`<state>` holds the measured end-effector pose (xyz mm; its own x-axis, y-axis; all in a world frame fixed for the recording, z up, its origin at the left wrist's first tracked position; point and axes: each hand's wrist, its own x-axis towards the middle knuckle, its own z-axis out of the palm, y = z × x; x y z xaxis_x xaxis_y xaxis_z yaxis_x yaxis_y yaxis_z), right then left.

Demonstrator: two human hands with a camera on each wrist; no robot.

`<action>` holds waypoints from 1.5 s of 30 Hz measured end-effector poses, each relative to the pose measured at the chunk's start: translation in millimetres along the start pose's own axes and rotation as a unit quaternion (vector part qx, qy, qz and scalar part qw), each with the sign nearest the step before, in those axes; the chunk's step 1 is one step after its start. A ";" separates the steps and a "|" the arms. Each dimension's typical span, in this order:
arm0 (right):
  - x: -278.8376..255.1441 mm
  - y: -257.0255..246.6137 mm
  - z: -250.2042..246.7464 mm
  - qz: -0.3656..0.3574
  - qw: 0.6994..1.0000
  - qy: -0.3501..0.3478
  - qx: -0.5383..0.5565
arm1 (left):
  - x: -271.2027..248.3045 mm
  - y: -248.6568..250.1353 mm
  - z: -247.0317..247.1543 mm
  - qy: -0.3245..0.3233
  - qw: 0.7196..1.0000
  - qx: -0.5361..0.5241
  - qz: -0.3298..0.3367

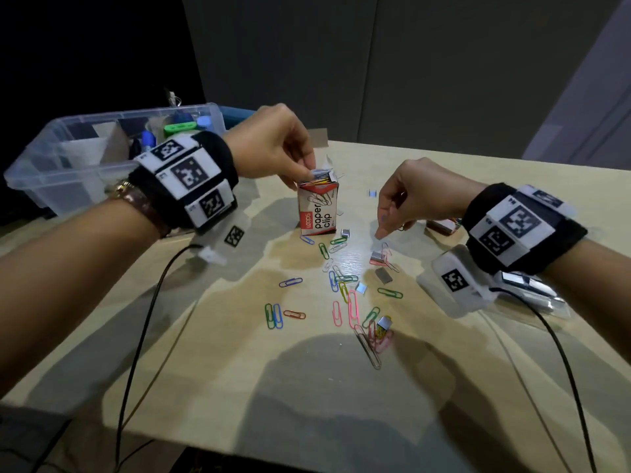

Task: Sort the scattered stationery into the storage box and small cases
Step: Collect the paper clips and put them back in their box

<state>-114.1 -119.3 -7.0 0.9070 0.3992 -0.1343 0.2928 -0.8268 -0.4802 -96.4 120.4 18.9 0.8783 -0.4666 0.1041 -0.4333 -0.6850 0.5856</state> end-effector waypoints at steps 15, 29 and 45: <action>-3.4 -13.8 -5.5 -0.051 0.997 0.046 -0.022 | 49.2 21.8 4.5 -0.070 0.973 0.214 -0.042; 44.2 -31.9 5.7 -0.077 0.923 0.240 0.290 | 10.0 -15.3 -0.5 0.036 0.994 0.096 -0.020; 58.8 -25.9 20.4 -0.082 0.968 0.239 -0.003 | -4.9 -13.9 15.5 0.065 0.995 0.075 -0.009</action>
<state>-74.5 -66.3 -20.1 0.8841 0.2979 0.3601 0.4454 -0.7702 -0.4564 -97.8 123.5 -2.2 0.9004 -0.3841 0.2043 -0.4346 -0.7731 0.4619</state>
